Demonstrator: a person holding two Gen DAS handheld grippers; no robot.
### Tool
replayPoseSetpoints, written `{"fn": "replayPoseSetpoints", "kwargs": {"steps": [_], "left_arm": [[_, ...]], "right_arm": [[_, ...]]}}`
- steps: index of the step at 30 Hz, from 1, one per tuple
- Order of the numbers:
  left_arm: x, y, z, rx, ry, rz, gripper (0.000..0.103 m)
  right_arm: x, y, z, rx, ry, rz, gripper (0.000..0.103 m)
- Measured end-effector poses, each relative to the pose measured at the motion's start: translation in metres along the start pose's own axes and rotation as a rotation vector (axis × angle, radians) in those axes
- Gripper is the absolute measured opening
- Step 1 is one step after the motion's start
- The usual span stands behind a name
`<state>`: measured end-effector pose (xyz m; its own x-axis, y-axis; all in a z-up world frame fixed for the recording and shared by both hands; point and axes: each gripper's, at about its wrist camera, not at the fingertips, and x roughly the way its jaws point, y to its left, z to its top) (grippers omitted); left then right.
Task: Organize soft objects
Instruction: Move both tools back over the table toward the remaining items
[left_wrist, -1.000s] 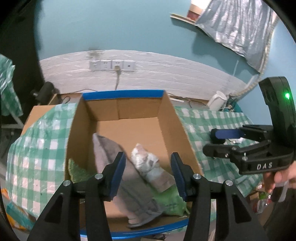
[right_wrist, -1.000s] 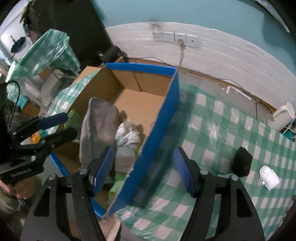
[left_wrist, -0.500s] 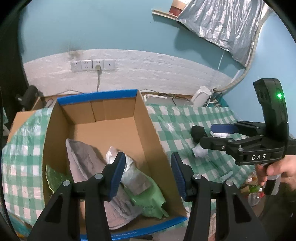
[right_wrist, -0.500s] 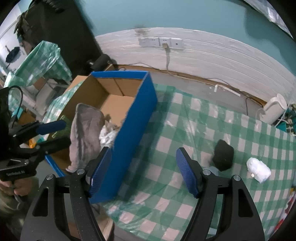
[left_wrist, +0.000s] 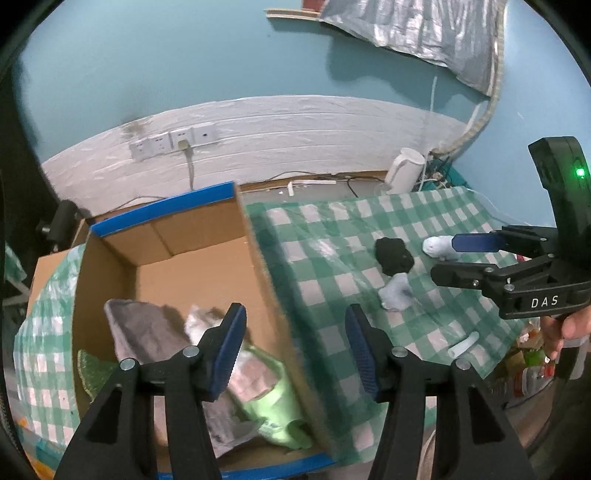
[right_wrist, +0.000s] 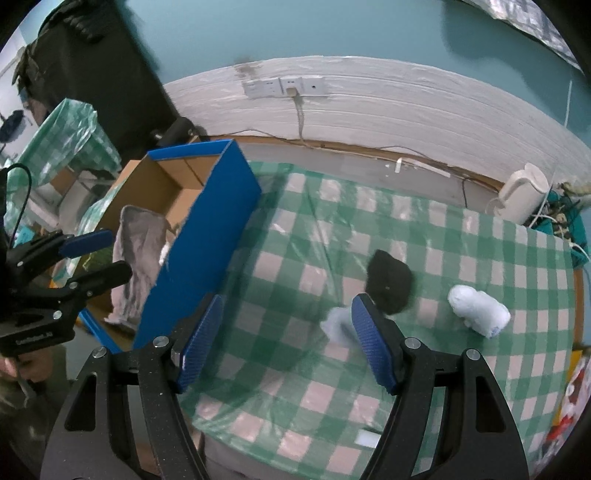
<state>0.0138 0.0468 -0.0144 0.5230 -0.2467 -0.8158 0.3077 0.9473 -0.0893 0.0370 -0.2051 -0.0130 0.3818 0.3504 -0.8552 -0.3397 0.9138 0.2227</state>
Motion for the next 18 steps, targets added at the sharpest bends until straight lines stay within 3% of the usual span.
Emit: {"fn": "replayPoseSetpoints", "kwargs": {"steps": [7,18], "left_arm": [[0.012,-0.036,0.009,0.061,0.016,-0.012,0.057],[0.046,-0.083,0.007,0.1,0.115,-0.063,0.057]], "right_arm": [[-0.007,-0.03,-0.022,0.021,0.018,-0.01,0.074],[-0.005,-0.073,-0.063,0.003,0.095,-0.031,0.074]]}}
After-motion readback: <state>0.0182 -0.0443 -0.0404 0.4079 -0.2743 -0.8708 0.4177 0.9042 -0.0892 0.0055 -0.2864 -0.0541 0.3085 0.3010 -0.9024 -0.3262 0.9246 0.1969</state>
